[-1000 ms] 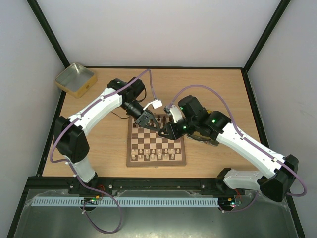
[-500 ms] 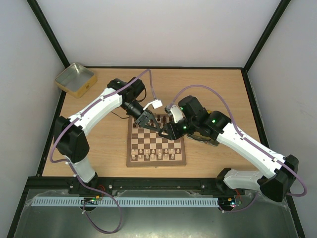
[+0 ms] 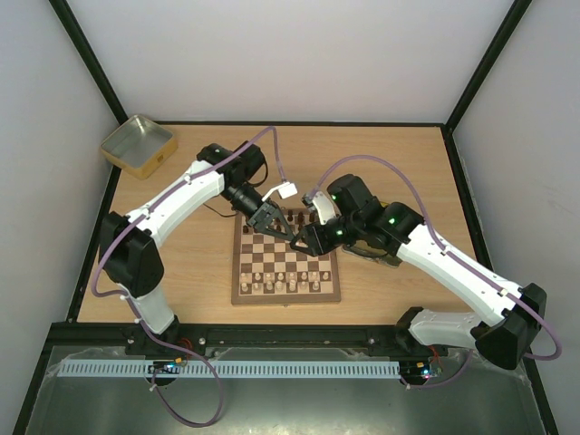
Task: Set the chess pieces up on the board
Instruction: Adjust the chess piece.
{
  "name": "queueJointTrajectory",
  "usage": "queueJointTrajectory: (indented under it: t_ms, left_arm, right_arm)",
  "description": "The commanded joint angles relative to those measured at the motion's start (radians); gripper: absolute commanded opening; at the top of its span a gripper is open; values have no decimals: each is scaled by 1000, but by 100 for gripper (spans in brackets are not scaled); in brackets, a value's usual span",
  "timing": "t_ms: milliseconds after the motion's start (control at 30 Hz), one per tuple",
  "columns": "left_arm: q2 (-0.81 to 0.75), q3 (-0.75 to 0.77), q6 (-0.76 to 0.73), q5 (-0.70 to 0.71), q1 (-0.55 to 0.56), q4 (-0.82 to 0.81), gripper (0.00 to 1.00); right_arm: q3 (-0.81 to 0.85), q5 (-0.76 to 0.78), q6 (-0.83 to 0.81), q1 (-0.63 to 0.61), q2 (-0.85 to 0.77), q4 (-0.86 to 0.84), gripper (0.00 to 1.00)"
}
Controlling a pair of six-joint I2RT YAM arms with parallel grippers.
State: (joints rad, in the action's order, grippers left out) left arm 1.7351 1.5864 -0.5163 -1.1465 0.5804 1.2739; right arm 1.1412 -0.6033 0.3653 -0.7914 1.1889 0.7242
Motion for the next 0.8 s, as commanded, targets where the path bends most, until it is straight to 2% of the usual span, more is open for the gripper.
queueJointTrajectory:
  t_ms: [0, 300, 767]
  left_arm:
    - [32, 5, -19, -33, 22, 19, 2]
    - [55, 17, -19, -32, 11, 20, 2]
    - [45, 32, -14, -38, -59, 22, 2]
  right_arm:
    - [-6, -71, 1, 4, -18, -84, 42]
    - [-8, -111, 1, 4, -17, -89, 41]
    - [32, 64, 2, 6, -22, -56, 38]
